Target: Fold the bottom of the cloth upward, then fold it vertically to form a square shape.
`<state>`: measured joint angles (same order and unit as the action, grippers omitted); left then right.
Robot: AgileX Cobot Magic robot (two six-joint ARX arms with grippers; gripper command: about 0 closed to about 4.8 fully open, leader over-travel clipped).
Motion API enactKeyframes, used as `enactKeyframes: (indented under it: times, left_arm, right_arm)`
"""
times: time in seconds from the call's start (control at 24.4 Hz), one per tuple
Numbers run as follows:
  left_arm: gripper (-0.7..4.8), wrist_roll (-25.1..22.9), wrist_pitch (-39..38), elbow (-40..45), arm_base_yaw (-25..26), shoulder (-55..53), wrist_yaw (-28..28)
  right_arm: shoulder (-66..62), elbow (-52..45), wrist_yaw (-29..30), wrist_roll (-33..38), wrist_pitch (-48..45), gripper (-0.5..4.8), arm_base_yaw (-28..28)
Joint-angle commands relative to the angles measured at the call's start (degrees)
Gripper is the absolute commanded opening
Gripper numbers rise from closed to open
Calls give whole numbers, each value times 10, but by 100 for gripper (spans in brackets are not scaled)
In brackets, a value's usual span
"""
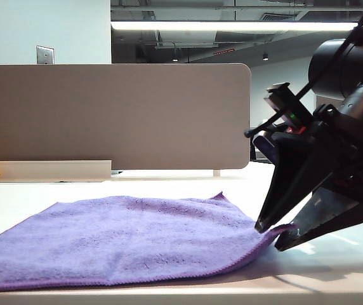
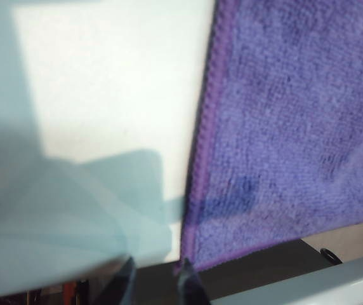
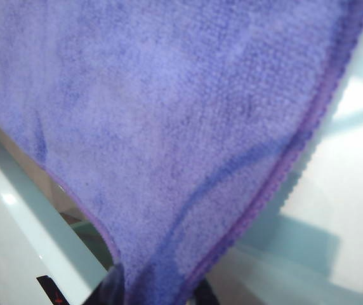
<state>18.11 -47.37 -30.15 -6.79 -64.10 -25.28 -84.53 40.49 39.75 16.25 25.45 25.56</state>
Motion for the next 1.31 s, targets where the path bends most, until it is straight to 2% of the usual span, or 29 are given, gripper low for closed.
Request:
enactKeyframes:
  times: [0.04,0.57,0.78,1.31]
  left_arm:
    - [90,3,7,-1,0,-10,2]
    - [90,-28,29,-1,0,-70,-28]
    - [90,-29,47,-1,0,-73,-29]
    - [87,-31,82,0,0,-95,-56]
  right_arm:
    - [1,1,5,1,-5,135,0]
    - [1,1,16,5,-7,135,0]
    - [1,1,39,25,-30,135,0]
    - [1,1,39,35,-34,138,0]
